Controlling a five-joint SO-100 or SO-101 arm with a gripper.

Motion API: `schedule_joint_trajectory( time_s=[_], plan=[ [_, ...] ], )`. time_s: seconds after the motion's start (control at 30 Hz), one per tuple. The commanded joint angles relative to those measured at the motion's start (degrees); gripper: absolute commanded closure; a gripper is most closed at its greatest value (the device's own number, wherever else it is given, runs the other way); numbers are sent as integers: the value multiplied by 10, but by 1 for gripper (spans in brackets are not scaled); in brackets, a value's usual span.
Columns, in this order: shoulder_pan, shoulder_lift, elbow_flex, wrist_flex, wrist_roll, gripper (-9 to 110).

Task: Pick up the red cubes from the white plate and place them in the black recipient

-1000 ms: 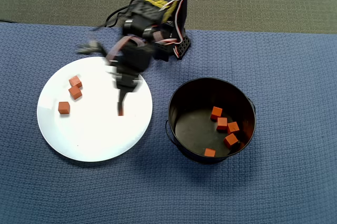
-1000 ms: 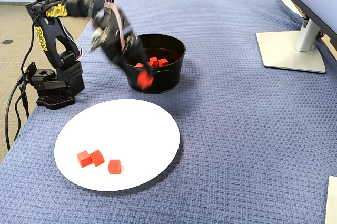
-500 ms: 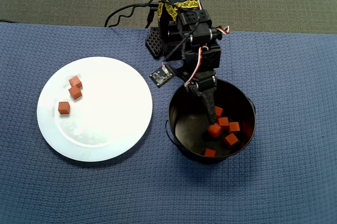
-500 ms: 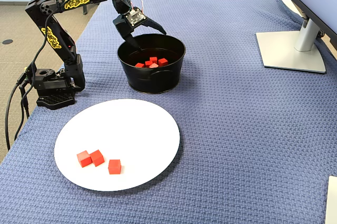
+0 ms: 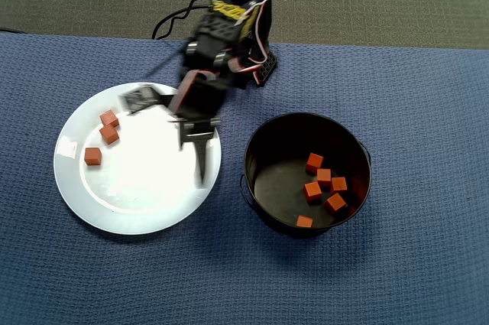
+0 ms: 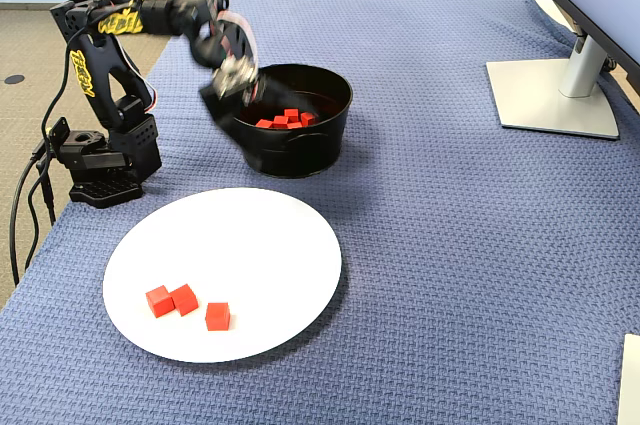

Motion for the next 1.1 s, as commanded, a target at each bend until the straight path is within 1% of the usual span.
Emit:
schedule_joint_trajectory(
  time_s=[0.0,0.17,0.4,0.53,0.7,1.07],
  plan=[
    [116,-45,8,-99,-85,54],
    [207,-156,-28,-178,-142,55],
    [279,-299,-134,-202,-224,56],
    [293,-345,-185,-192,-236,56],
    [295,-352,-185,-193,-250,56],
    [301,-369,-171,-229,-226,59]
  ],
)
